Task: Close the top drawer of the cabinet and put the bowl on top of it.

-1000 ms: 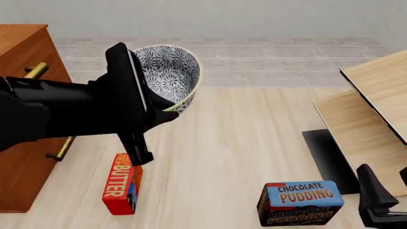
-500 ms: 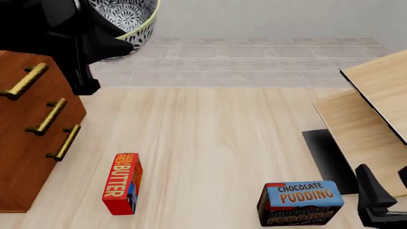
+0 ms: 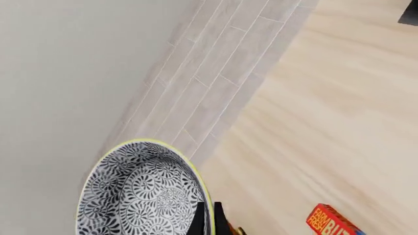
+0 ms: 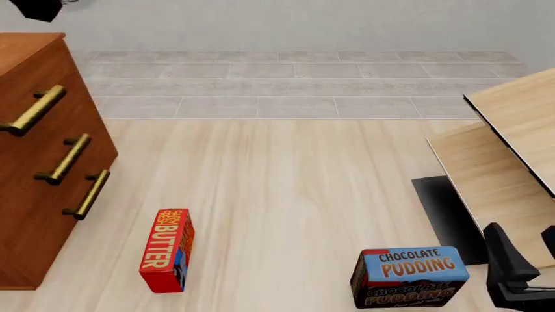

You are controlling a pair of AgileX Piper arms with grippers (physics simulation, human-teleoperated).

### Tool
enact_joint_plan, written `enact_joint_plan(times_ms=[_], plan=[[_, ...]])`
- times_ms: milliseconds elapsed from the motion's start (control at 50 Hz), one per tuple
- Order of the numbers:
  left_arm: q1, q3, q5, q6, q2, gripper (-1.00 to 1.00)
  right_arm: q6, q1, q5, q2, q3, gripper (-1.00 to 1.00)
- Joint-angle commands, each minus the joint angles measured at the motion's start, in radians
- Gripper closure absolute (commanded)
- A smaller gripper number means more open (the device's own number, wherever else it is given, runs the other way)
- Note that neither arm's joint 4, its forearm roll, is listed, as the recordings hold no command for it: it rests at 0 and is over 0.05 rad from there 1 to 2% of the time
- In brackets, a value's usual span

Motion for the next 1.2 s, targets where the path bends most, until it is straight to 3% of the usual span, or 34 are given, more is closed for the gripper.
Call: enact_joint_plan(times_ms=[20,240,360,560,680,860,1200], plan=[[0.156,-0.11,0.03,0.024,0.047,1.0,0.003,0.0,-0.004,0.004,0.0,-1.0],[0.286,-0.145,0.027,0.031,0.074,1.0,0.004,-0.002,-0.003,0.003,0.0,-1.0],[0.336,-0.11,0.006,0.031,0.064,1.0,0.003,0.0,-0.002,0.002,0.0,-1.0],[0.445,0.026,-0.064,0.066,0.034,1.0,0.004,-0.002,0.007,-0.009,0.0,-1.0],[0.471,0.124,-0.108,0.067,0.004,1.0,0.006,-0.002,0.005,-0.006,-0.001,-1.0],[0.516,0.167,-0.153,0.034,0.004,1.0,0.005,-0.003,0.003,-0.005,0.001,-1.0],[0.601,0.165,-0.165,0.006,0.007,1.0,0.001,0.003,-0.006,0.009,0.0,-1.0]])
